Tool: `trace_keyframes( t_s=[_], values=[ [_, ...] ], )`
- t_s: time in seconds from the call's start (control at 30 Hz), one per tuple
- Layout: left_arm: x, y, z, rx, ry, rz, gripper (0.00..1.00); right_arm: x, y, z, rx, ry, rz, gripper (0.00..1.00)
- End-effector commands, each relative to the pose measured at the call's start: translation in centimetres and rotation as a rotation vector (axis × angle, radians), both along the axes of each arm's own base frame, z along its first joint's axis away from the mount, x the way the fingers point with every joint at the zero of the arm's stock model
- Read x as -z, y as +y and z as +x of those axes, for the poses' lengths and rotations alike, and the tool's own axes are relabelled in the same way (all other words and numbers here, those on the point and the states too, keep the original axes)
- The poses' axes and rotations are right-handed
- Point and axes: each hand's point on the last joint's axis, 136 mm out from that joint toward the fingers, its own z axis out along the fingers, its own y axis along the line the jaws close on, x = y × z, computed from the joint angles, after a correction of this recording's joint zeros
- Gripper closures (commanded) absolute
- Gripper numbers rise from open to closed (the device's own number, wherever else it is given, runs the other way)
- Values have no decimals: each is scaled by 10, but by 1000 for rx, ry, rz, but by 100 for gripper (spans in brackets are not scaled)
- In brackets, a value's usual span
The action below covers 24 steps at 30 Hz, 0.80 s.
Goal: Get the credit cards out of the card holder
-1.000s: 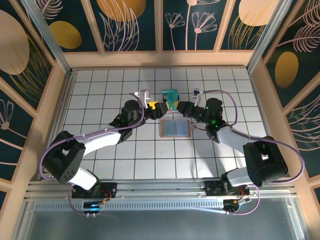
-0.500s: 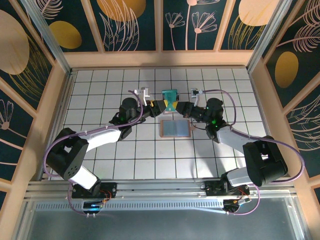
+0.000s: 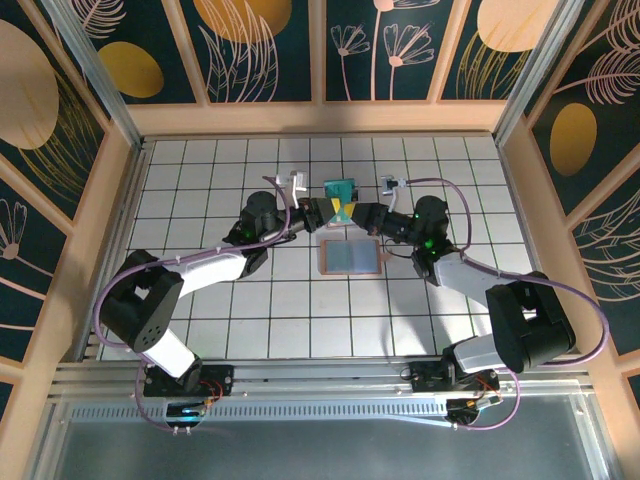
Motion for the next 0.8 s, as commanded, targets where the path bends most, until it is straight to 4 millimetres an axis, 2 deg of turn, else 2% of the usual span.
trace_keyframes(
  t_s=[0.0, 0.07, 0.13, 0.3, 0.37, 0.5, 0.57, 0.77],
  values=[
    [-18, -3, 1, 18, -55, -32, 85, -11, 2, -7, -34, -43, 11, 100],
    [-19, -3, 1, 20, -65, -20, 93, -9, 3, -7, -32, -40, 5, 100],
    [-18, -3, 2, 19, -73, 3, 100, -8, 2, -5, -24, -37, -6, 95],
    [-19, 1, 5, -4, -137, 110, 100, -5, -5, 0, 40, -38, -54, 80],
    [-19, 7, 8, -35, -167, 171, 100, -1, -13, 3, 97, -39, -94, 70],
    [-10, 14, 14, -57, -221, 326, 100, 5, -32, 7, 224, -37, -170, 61],
    [-14, 14, 19, -51, -267, 395, 100, 7, -44, 8, 290, -30, -203, 54],
    [-2, 12, 32, 33, -344, 565, 100, 17, -73, 14, 454, 4, -304, 49]
  ],
)
